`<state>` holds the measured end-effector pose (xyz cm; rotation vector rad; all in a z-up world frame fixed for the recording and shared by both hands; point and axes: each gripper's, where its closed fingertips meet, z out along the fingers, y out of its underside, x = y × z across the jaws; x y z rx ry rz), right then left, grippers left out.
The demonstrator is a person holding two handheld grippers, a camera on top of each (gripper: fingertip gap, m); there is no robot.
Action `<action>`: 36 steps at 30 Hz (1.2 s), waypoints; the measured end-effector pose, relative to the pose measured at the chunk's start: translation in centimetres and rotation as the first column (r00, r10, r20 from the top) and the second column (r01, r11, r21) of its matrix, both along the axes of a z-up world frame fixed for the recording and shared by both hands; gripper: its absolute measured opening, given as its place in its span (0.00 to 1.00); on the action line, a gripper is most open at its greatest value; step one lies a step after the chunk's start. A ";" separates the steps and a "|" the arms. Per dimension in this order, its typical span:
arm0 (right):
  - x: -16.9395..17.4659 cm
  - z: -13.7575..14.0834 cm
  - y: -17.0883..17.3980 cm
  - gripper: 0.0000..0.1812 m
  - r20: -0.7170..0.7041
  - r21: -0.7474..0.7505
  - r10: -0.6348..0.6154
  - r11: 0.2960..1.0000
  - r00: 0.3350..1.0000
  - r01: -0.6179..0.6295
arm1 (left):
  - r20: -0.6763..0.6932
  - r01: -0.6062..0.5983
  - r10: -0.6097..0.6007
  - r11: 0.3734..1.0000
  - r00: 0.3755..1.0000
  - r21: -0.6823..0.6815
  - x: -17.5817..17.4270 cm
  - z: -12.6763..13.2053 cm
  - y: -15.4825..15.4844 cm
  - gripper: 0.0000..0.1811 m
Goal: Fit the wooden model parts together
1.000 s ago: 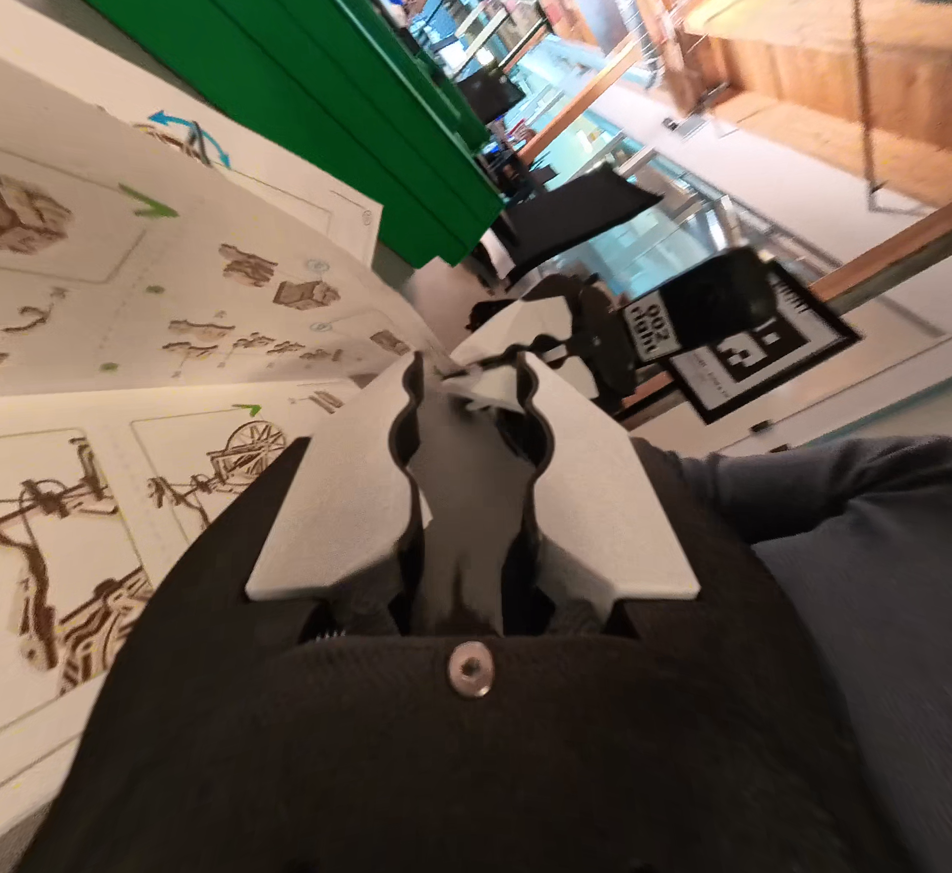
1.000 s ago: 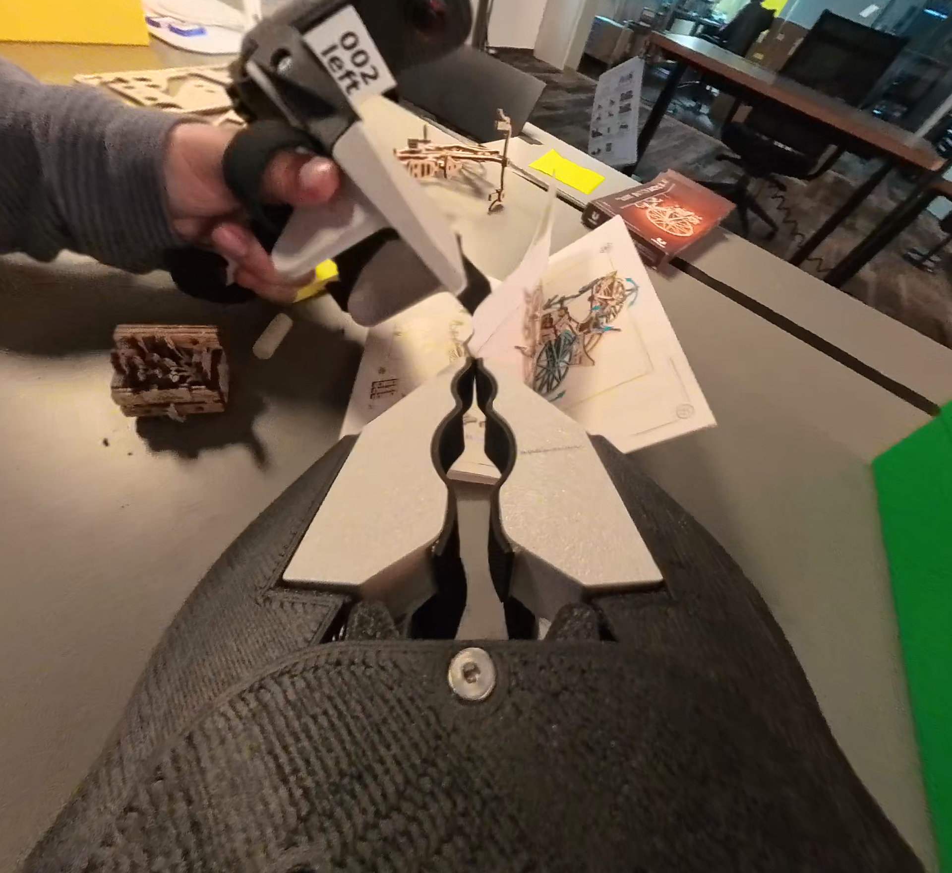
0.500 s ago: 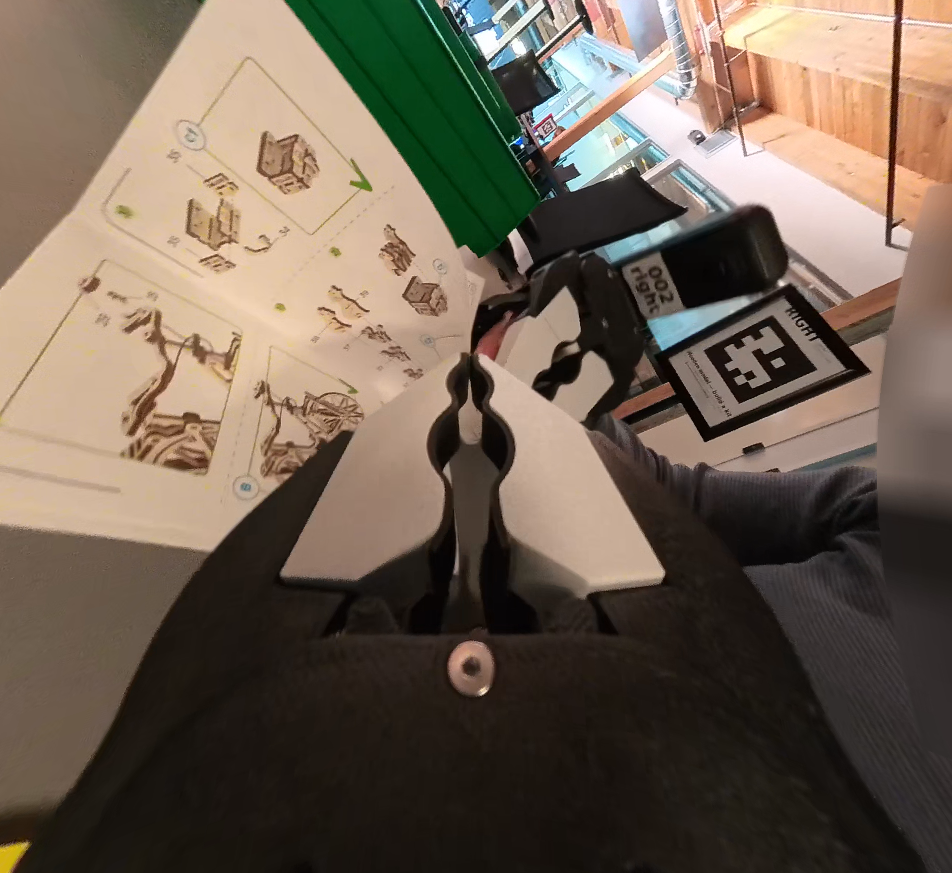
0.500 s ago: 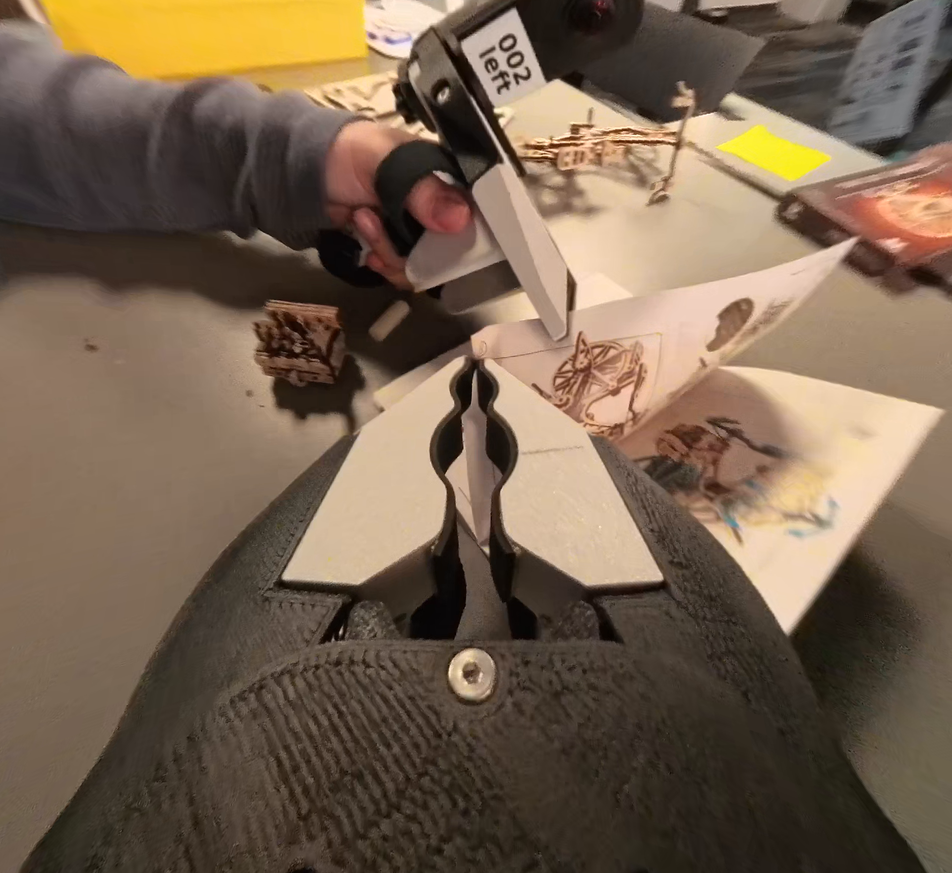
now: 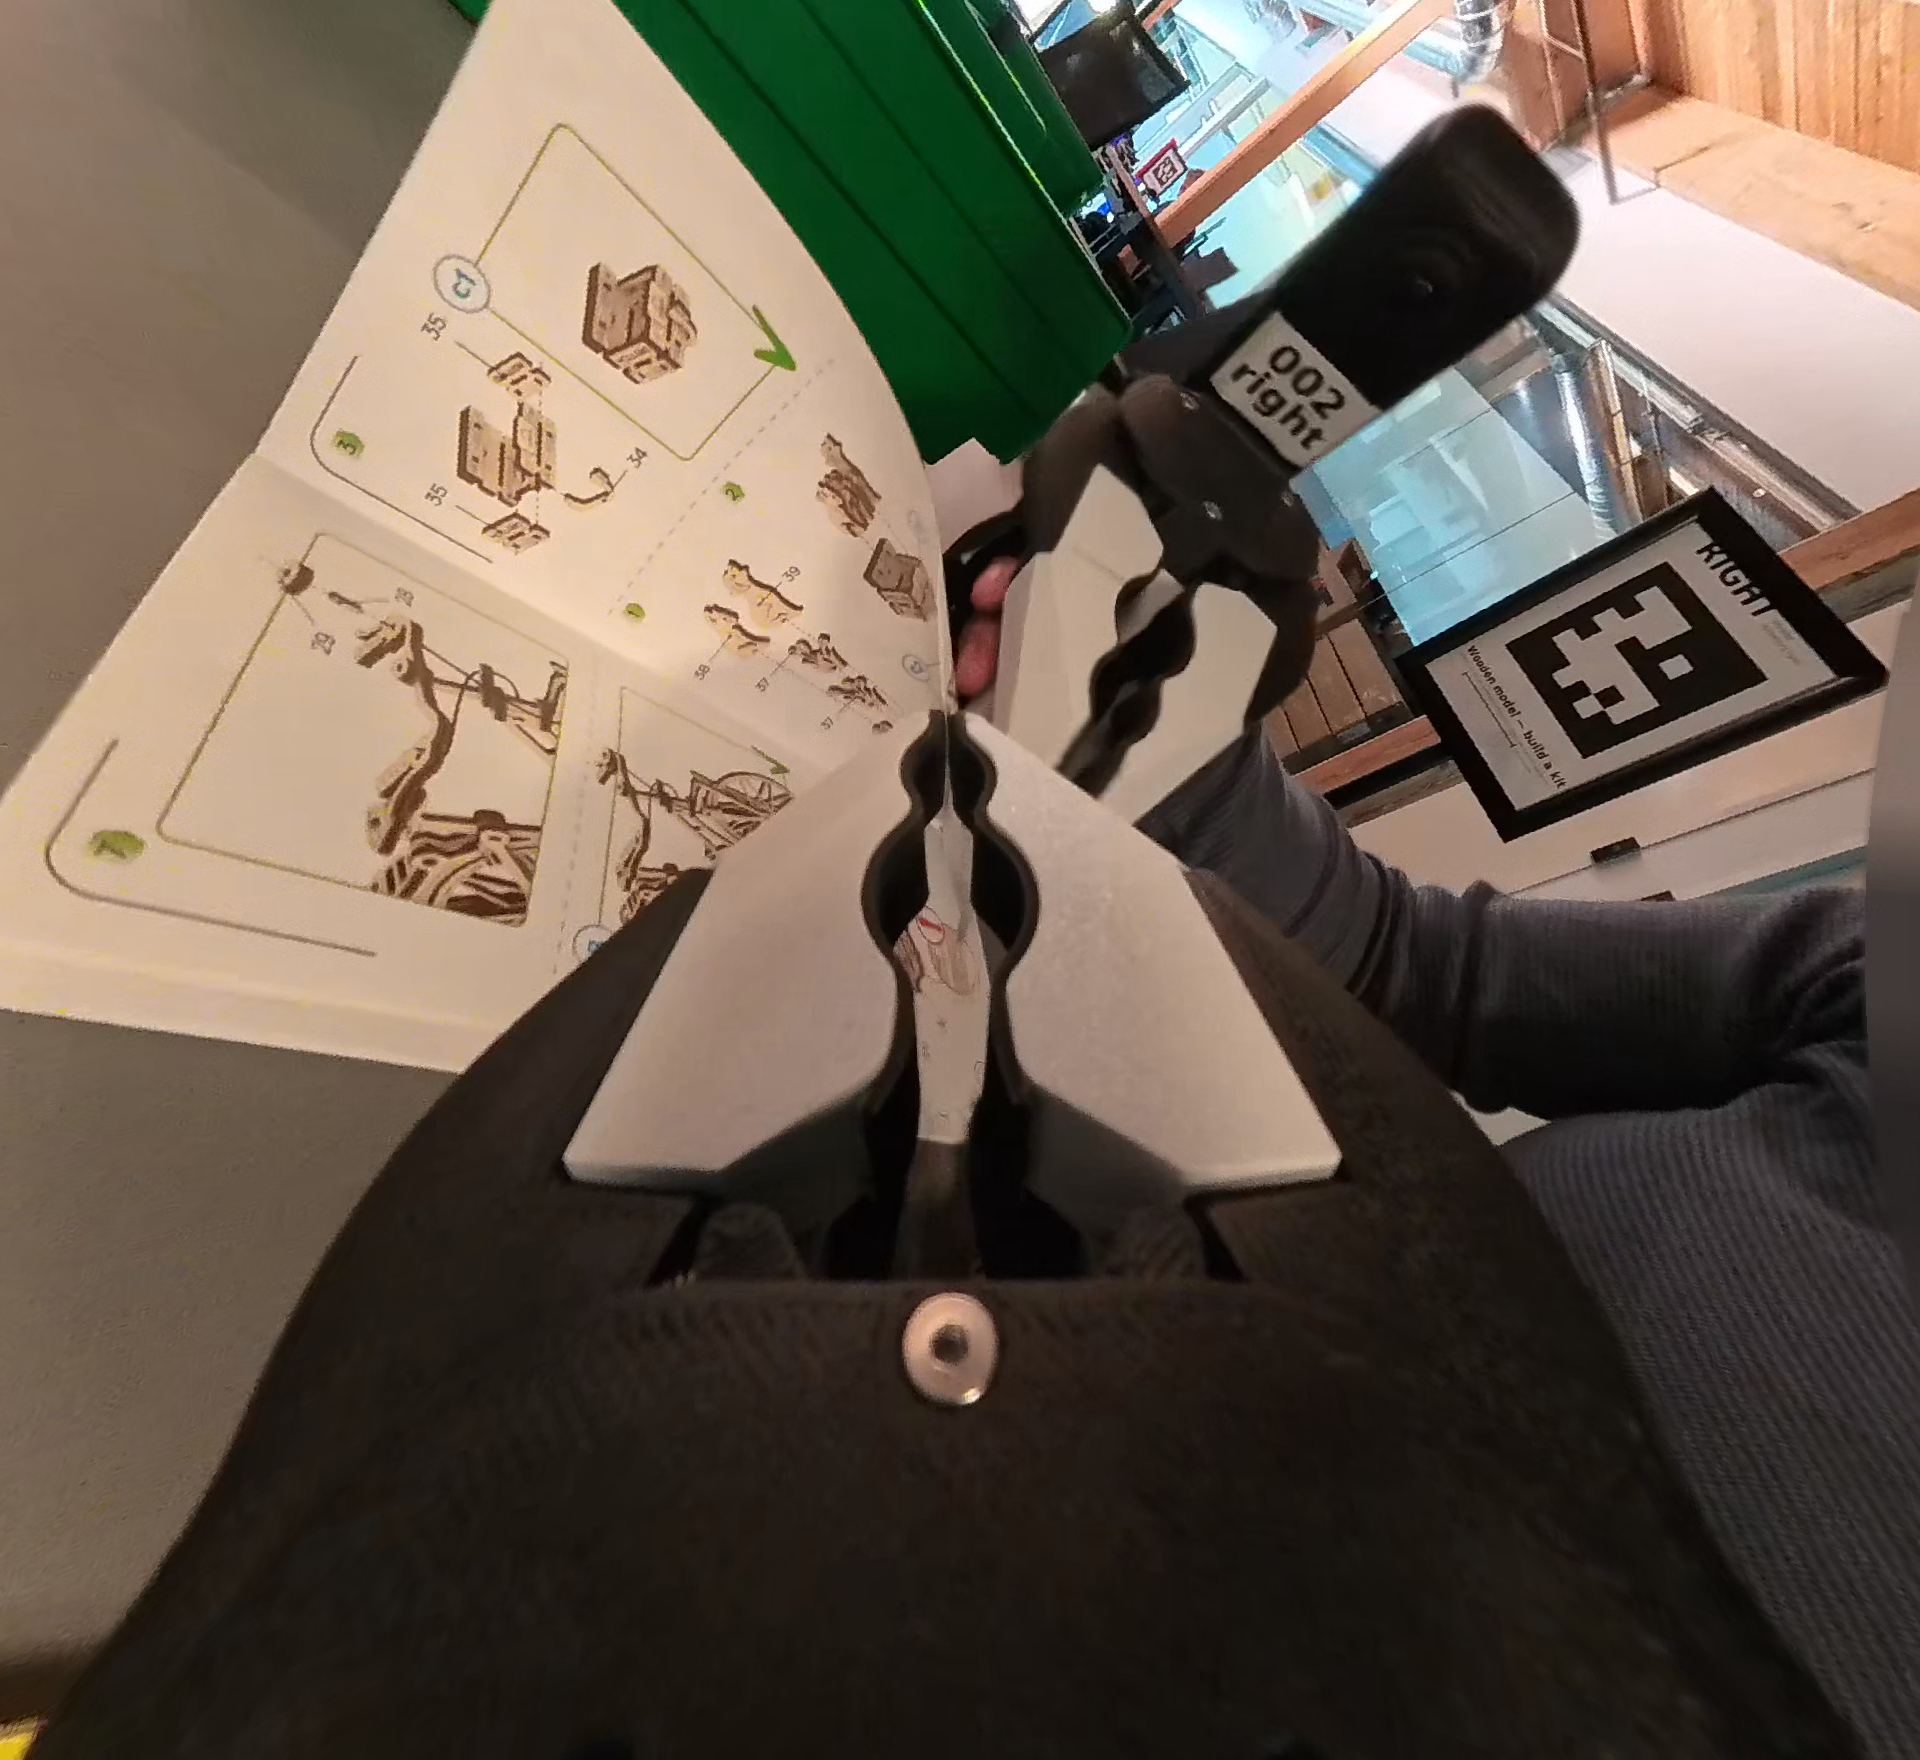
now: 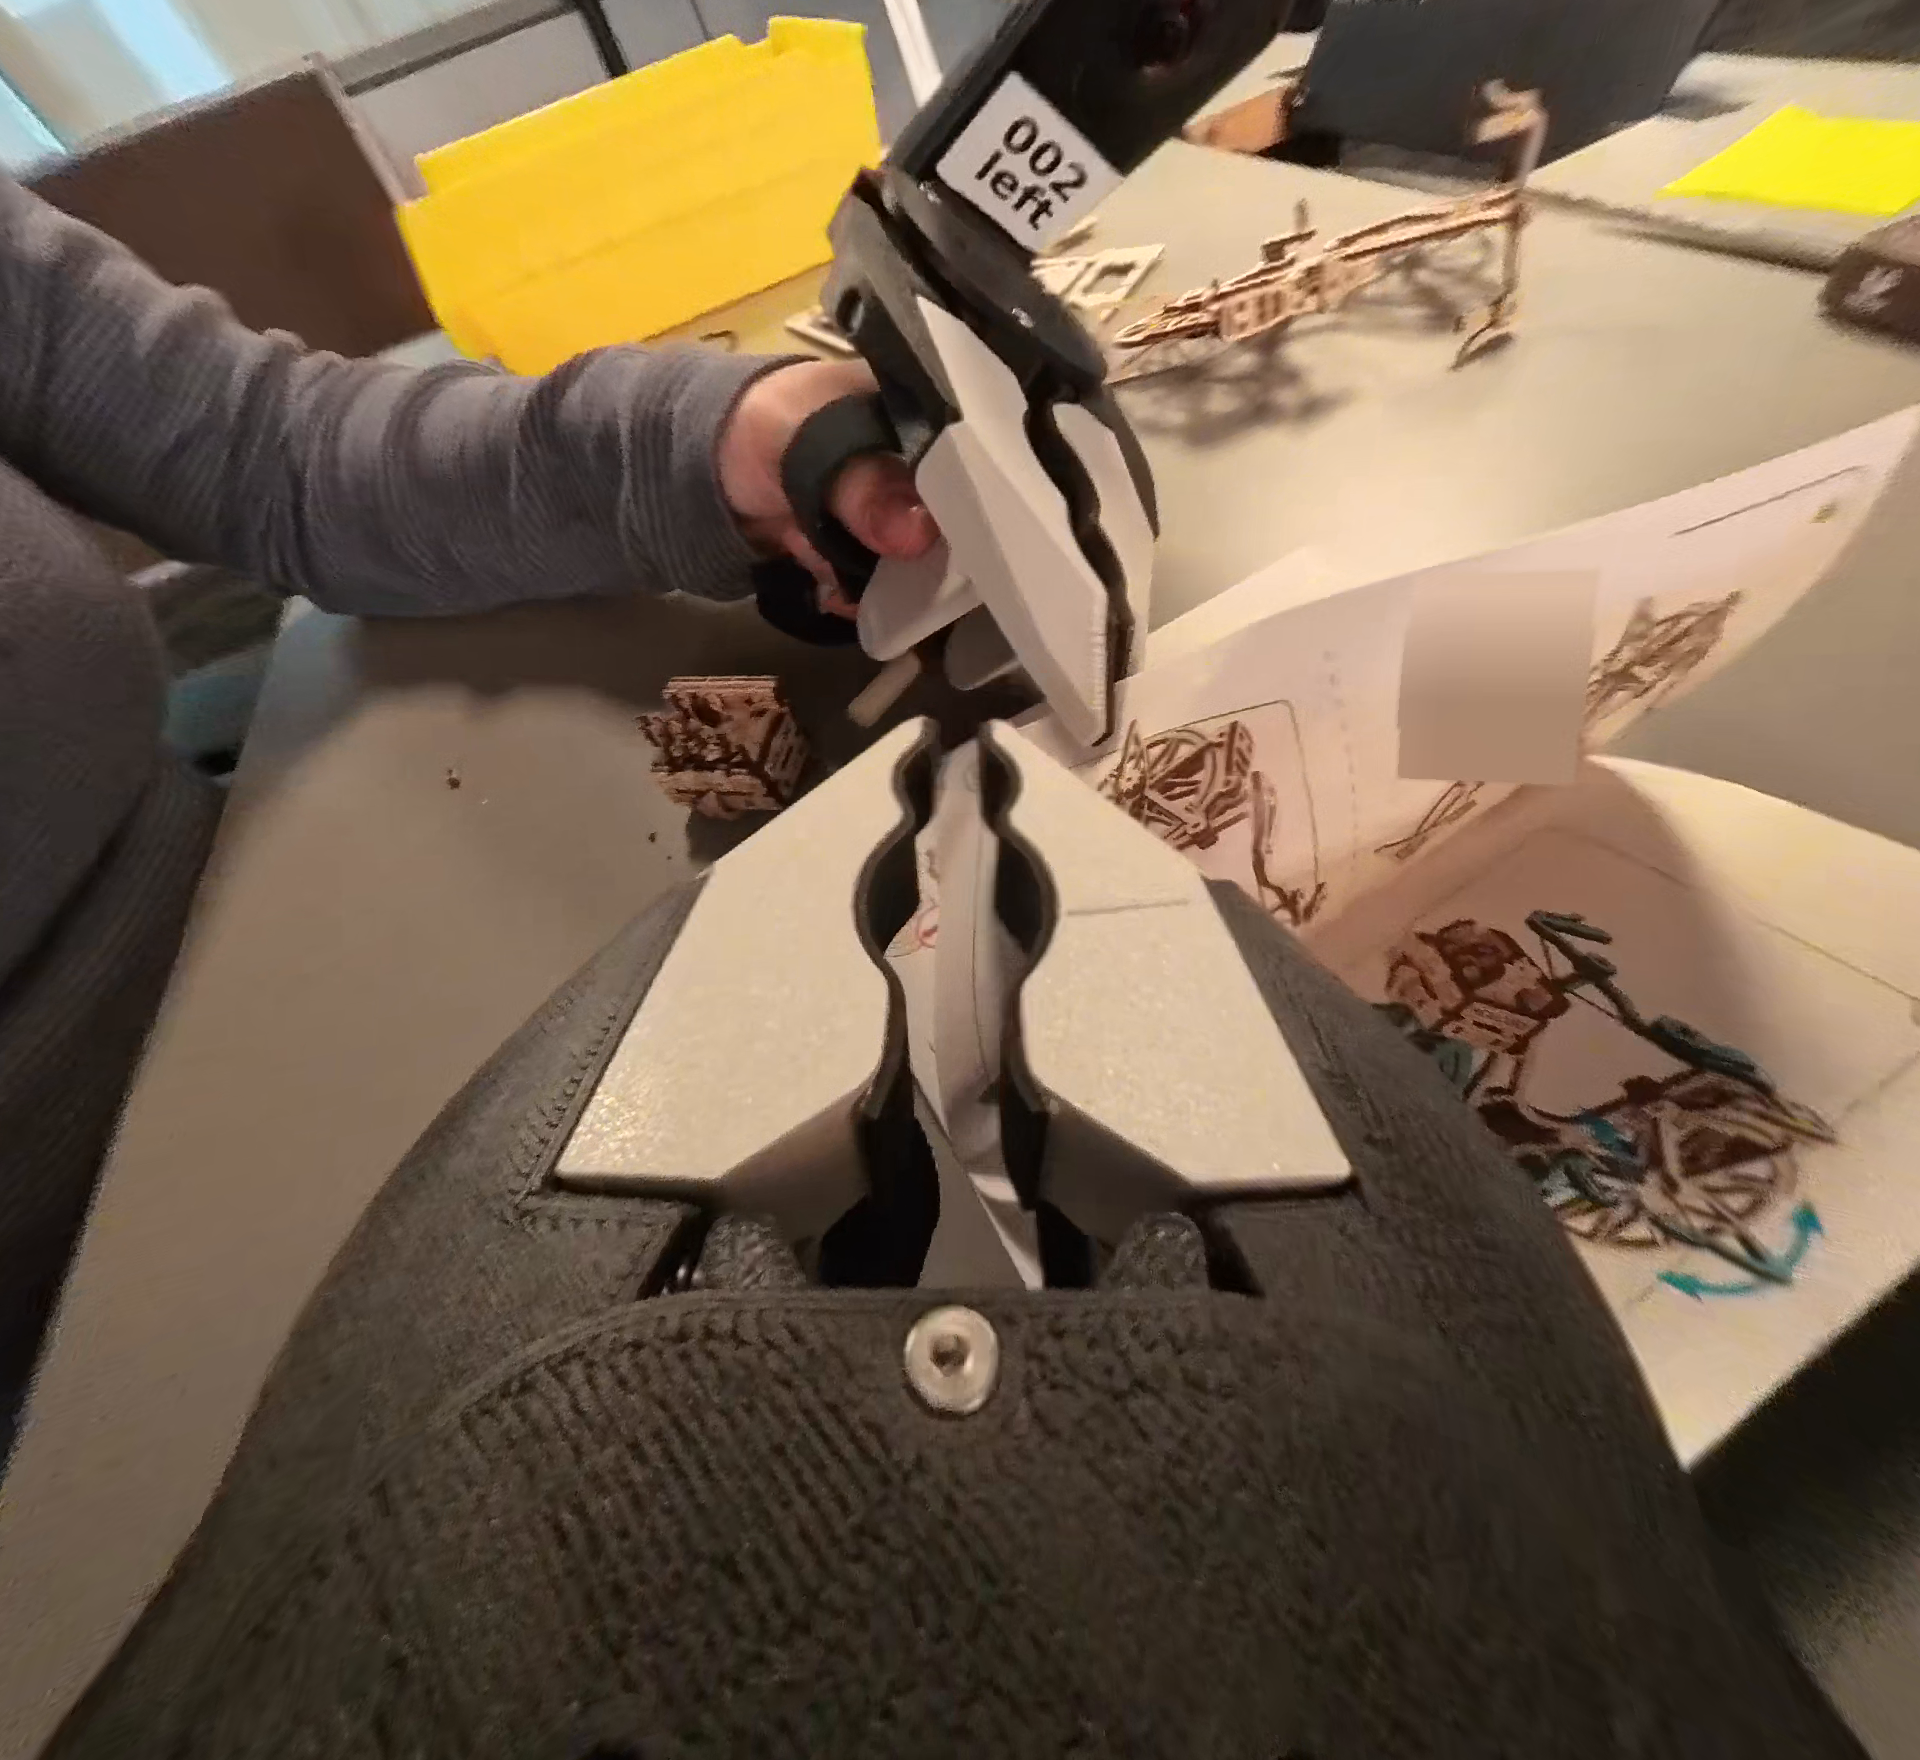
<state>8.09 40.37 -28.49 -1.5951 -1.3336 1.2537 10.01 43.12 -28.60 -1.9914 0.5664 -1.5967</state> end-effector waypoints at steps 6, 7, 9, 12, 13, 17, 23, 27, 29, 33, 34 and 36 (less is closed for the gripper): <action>0.4 -0.7 0.7 0.24 0.091 0.495 -0.229 0.855 0.969 0.156 | 0.012 -0.017 0.017 1.000 1.000 -0.013 -0.2 0.1 0.3 0.00; 0.4 -0.7 0.7 0.26 0.102 0.561 -0.266 0.811 0.958 0.165 | 0.016 -0.016 0.016 1.000 1.000 -0.016 -0.2 0.1 0.3 0.00; 0.3 -0.9 0.7 0.27 0.124 0.650 -0.316 0.742 0.941 0.163 | 0.019 -0.016 0.016 1.000 1.000 -0.020 -0.2 0.1 0.3 0.00; 0.3 -1.2 1.0 0.23 0.152 0.725 -0.361 0.673 0.920 0.144 | 0.018 -0.014 0.014 1.000 1.000 -0.019 -0.2 0.1 0.2 0.00; 0.4 -1.3 1.1 0.21 0.157 0.731 -0.364 0.668 0.918 0.140 | 0.016 -0.012 0.013 1.000 1.000 -0.018 -0.2 0.1 0.2 0.00; 0.4 -1.0 1.0 0.20 0.135 0.699 -0.350 0.697 0.927 0.161 | 0.006 -0.007 0.007 1.000 1.000 -0.014 -0.1 0.0 0.1 0.00; 0.8 -0.8 1.1 0.20 0.126 0.679 -0.345 0.713 0.930 0.173 | -0.003 -0.003 0.003 1.000 1.000 -0.010 -0.1 -0.1 0.0 0.00; 0.7 -0.9 1.2 0.25 0.145 0.747 -0.373 0.648 0.917 0.146 | -0.004 -0.002 0.001 1.000 1.000 -0.011 -0.1 -0.2 0.0 0.00; 0.6 -0.6 1.4 0.29 0.137 0.783 -0.392 0.605 0.910 0.143 | -0.005 -0.001 0.001 1.000 1.000 -0.011 -0.1 -0.2 0.0 0.00; 0.7 -0.6 1.6 0.31 0.136 0.803 -0.411 0.578 0.902 0.143 | -0.006 0.001 -0.001 1.000 1.000 -0.011 0.0 -0.2 0.0 0.00; 0.7 -0.6 1.6 0.31 0.135 0.801 -0.412 0.580 0.901 0.145 | -0.006 0.001 -0.001 1.000 1.000 -0.011 0.0 -0.2 0.0 0.00; 0.8 -0.6 1.7 0.31 0.136 0.798 -0.414 0.585 0.900 0.148 | -0.006 0.001 -0.001 1.000 1.000 -0.012 0.0 -0.2 0.0 0.00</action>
